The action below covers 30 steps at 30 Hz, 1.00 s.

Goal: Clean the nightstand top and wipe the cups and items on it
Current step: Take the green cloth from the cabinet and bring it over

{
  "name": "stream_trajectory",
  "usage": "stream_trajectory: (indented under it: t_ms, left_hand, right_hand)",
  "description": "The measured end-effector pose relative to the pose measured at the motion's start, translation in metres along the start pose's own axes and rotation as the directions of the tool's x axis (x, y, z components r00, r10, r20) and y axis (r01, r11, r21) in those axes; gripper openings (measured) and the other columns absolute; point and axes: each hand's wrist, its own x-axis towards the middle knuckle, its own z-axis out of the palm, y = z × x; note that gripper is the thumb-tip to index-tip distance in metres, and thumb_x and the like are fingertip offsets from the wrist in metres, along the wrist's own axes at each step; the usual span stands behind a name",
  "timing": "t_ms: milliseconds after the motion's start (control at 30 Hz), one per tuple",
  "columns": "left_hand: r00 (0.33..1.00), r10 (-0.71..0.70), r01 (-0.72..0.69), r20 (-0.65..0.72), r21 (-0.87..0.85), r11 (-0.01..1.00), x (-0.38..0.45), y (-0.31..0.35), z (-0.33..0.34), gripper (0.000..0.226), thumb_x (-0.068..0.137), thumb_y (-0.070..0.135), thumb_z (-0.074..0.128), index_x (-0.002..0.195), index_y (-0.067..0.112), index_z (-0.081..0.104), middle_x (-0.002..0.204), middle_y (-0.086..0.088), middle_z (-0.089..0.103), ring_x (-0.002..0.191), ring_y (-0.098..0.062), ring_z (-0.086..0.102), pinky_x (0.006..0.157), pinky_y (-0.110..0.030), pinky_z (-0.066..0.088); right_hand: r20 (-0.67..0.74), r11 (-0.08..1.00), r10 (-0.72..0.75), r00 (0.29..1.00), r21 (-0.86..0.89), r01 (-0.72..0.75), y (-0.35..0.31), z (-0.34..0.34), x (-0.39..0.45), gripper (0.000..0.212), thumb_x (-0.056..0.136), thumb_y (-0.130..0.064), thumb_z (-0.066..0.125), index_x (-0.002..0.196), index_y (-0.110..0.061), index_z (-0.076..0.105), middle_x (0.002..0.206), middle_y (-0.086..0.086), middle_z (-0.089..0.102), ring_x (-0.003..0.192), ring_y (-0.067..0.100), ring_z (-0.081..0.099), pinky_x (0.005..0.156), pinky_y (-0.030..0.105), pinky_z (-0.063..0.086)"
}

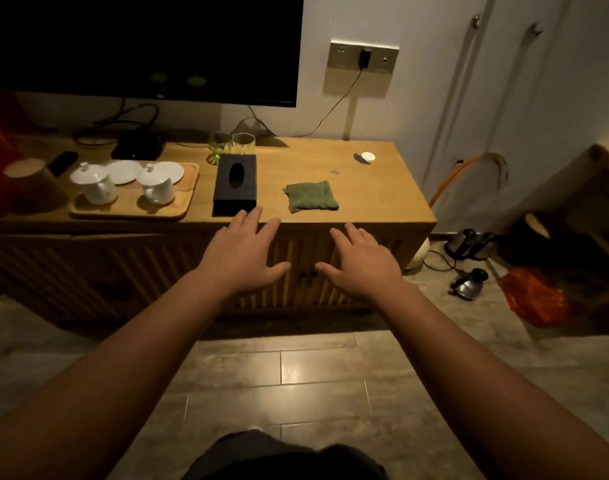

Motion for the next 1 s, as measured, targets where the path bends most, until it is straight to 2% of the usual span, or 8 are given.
stream_trajectory:
  t_ms: [200, 300, 433, 633, 800, 1000]
  left_hand:
    - [0.996, 0.023, -0.023, 0.082, -0.003, 1.000, 0.121, -0.020, 0.023, 0.081, 0.082, 0.066, 0.049, 0.148, 0.030, 0.019, 0.160, -0.008, 0.011, 0.145, -0.032, 0.013, 0.110, -0.052, 0.027]
    - [0.994, 0.006, -0.004, 0.113, -0.013, 1.000, 0.171, -0.025, 0.045, 0.081, 0.083, 0.064, 0.051, 0.148, 0.030, 0.018, 0.159, -0.008, 0.012, 0.145, -0.031, 0.013, 0.112, -0.052, 0.028]
    - [0.989, -0.007, 0.012, 0.148, -0.029, 1.000, 0.246, -0.029, 0.085, 0.085, 0.081, 0.067, 0.048, 0.149, 0.029, 0.014, 0.159, -0.008, 0.015, 0.144, -0.030, 0.017, 0.110, -0.050, 0.031]
    - [0.974, -0.081, 0.090, 0.214, -0.035, 0.995, 0.329, -0.023, 0.151, 0.078, 0.083, 0.060, 0.048, 0.147, 0.025, 0.020, 0.157, -0.007, 0.020, 0.143, -0.028, 0.021, 0.112, -0.047, 0.029]
    - [0.944, -0.119, 0.141, 0.308, -0.050, 0.989, 0.373, -0.024, 0.189, 0.075, 0.084, 0.057, 0.051, 0.147, 0.026, 0.022, 0.157, -0.007, 0.022, 0.142, -0.028, 0.022, 0.111, -0.047, 0.031]
    - [0.923, -0.151, 0.200, 0.354, -0.104, 0.974, 0.422, -0.033, 0.222, 0.065, 0.087, 0.056, 0.045, 0.142, 0.024, 0.032, 0.152, -0.011, 0.029, 0.138, -0.031, 0.029, 0.107, -0.048, 0.036]
  right_hand:
    - [0.059, 0.999, 0.029, 0.998, -0.018, -0.028, 0.027, 0.010, 0.115, 0.078, 0.086, -0.068, 0.043, 0.149, -0.030, 0.016, 0.160, 0.004, 0.014, 0.146, 0.027, 0.016, 0.110, 0.053, 0.029]
    - [0.067, 1.000, 0.011, 0.998, -0.012, -0.011, 0.049, 0.021, 0.164, 0.075, 0.087, -0.063, 0.049, 0.147, -0.028, 0.023, 0.158, 0.006, 0.022, 0.144, 0.027, 0.023, 0.110, 0.050, 0.034]
    - [0.097, 0.998, -0.062, 0.993, -0.019, 0.064, 0.084, 0.045, 0.240, 0.060, 0.088, -0.055, 0.052, 0.137, -0.024, 0.039, 0.148, 0.006, 0.038, 0.134, 0.027, 0.037, 0.103, 0.046, 0.042]
    - [0.220, 0.982, -0.183, 0.958, -0.005, 0.189, 0.124, 0.088, 0.345, 0.050, 0.087, -0.048, 0.054, 0.127, -0.021, 0.045, 0.132, 0.004, 0.050, 0.123, 0.026, 0.047, 0.091, 0.042, 0.048]
    - [0.328, 0.973, -0.220, 0.919, 0.007, 0.230, 0.134, 0.121, 0.405, 0.054, 0.086, -0.048, 0.056, 0.131, -0.020, 0.044, 0.138, 0.005, 0.046, 0.124, 0.027, 0.045, 0.091, 0.043, 0.047]
    - [0.336, 0.974, -0.225, 0.915, 0.051, 0.221, 0.139, 0.151, 0.456, 0.057, 0.089, -0.047, 0.053, 0.135, -0.018, 0.039, 0.153, 0.009, 0.028, 0.133, 0.032, 0.034, 0.094, 0.047, 0.044]
